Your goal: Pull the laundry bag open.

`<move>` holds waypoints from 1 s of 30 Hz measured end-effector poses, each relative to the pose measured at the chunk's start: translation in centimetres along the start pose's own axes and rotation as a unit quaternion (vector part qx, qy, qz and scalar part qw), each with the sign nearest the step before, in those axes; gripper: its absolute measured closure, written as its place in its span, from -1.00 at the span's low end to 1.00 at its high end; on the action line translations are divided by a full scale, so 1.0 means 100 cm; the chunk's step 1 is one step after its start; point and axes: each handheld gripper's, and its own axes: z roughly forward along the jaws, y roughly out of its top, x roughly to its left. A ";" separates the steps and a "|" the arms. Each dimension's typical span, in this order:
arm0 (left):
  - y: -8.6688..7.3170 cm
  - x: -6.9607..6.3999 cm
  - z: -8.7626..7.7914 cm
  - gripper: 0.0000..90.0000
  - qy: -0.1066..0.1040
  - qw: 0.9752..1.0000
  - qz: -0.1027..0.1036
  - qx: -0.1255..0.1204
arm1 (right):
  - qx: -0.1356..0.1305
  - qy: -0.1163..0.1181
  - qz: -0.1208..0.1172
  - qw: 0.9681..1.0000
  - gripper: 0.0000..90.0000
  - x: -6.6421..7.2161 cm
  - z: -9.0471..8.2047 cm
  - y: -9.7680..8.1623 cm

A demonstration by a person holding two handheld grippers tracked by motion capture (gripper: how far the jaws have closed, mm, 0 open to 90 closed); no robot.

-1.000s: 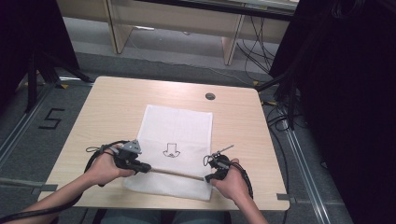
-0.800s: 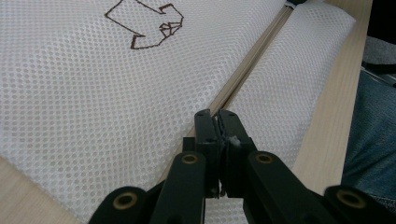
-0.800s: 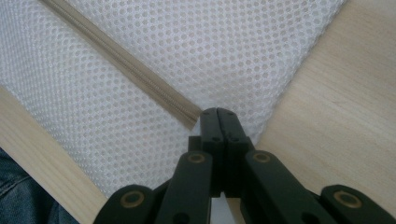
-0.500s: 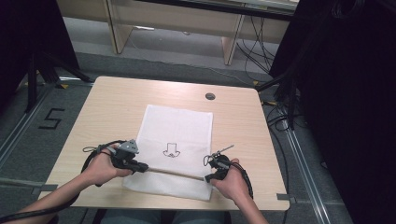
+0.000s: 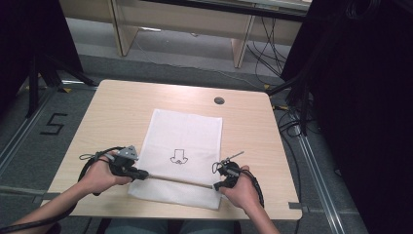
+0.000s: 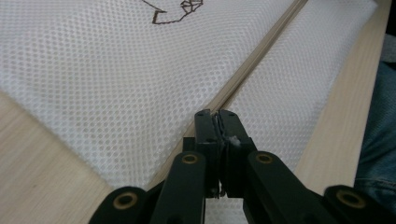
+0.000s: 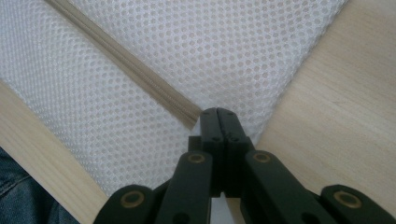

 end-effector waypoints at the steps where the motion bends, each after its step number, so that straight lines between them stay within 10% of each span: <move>1: -0.001 0.001 -0.001 0.95 0.002 1.000 0.004 0.002 | -0.002 -0.001 0.000 1.000 1.00 0.000 0.000 0.000; 30: -0.022 0.019 -0.019 0.95 0.025 0.999 -0.023 0.002 | 0.000 0.000 0.002 1.000 1.00 0.000 0.000 0.000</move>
